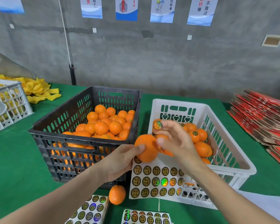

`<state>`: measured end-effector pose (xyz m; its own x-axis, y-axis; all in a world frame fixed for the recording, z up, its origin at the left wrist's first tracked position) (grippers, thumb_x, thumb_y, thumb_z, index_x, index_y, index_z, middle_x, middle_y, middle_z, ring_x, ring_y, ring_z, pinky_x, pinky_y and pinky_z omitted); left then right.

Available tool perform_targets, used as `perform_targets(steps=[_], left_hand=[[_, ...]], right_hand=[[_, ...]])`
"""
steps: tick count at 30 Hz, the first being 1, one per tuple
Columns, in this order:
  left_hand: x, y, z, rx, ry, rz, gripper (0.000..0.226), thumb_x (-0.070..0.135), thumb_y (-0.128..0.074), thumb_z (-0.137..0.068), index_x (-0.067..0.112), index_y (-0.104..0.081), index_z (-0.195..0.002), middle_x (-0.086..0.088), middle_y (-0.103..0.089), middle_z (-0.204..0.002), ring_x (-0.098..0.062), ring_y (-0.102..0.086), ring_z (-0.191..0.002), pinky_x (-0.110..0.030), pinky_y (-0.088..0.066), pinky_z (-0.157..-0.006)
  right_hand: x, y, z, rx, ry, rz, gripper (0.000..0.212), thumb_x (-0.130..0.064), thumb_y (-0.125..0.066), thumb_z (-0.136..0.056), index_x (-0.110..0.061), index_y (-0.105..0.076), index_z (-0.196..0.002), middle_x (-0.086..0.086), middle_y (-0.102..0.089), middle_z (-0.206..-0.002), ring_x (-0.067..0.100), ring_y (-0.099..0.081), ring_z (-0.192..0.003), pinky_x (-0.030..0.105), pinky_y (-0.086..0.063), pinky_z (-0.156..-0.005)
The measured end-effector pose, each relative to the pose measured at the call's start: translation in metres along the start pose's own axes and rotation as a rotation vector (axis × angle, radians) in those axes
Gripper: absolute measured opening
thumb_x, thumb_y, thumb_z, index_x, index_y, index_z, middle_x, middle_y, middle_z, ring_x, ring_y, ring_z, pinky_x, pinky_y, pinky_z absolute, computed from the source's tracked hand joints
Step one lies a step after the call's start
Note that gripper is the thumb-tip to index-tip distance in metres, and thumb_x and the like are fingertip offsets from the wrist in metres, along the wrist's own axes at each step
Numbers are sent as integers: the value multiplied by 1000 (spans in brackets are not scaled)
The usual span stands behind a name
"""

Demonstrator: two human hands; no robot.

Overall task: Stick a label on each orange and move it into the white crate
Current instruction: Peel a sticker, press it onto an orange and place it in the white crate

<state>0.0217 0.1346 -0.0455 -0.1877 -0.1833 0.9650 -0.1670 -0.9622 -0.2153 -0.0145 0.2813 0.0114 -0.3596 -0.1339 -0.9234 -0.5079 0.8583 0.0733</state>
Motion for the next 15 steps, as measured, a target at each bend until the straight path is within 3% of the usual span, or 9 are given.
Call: perform_targets(steps=[2, 4, 7, 12, 15], left_hand=[[-1, 3, 0, 13, -21, -13, 53, 38, -53, -81, -2, -62, -114, -20, -69, -112, -31, -67, -104, -35, -56, -87], [2, 2, -1, 7, -28, -13, 51, 38, -51, -82, -1, -63, -114, -18, -70, -111, -30, -68, -103, -35, -57, -86], [6, 0, -3, -2, -40, 48, 47, 37, -52, -82, 2, -65, -111, -16, -71, -109, -27, -69, -100, -33, -57, -80], [10, -4, -3, -19, -30, 88, 50, 38, -54, -80, 3, -64, -114, -17, -70, -111, -27, -69, -99, -31, -57, -79], [11, -6, -4, -39, -14, 109, 50, 38, -52, -81, 4, -62, -116, -17, -70, -112, -27, -69, -100, -31, -57, -78]], right_hand=[[-1, 8, -3, 62, -99, -124, 8, -18, -73, -76, -20, -68, -82, 3, -65, -108, 20, -61, -103, 45, -50, -93], [-4, 6, -3, 48, -82, 57, 20, -12, -66, -82, -24, -68, -67, -2, -65, -109, 14, -60, -104, 40, -48, -91], [-5, -5, -1, -3, -13, 277, 21, -7, -65, -85, -20, -64, -68, -5, -60, -112, 14, -56, -104, 38, -48, -85], [-7, -13, -1, 92, 69, 367, 22, -8, -65, -86, -23, -60, -70, -9, -55, -107, 35, -51, -92, 48, -48, -73], [-9, -18, 0, 131, 139, 411, 18, -8, -67, -85, -20, -60, -73, -9, -56, -104, 19, -53, -93, 48, -49, -75]])
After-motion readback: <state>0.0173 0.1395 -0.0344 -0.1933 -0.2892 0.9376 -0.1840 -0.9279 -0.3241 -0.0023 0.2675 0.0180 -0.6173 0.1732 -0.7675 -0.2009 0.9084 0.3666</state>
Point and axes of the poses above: each hand's wrist, its own z-axis away from the middle knuckle, its own y-axis out of the back of the hand, x = y × z, the point moved 5 cm from there along -z, towards the middle knuckle
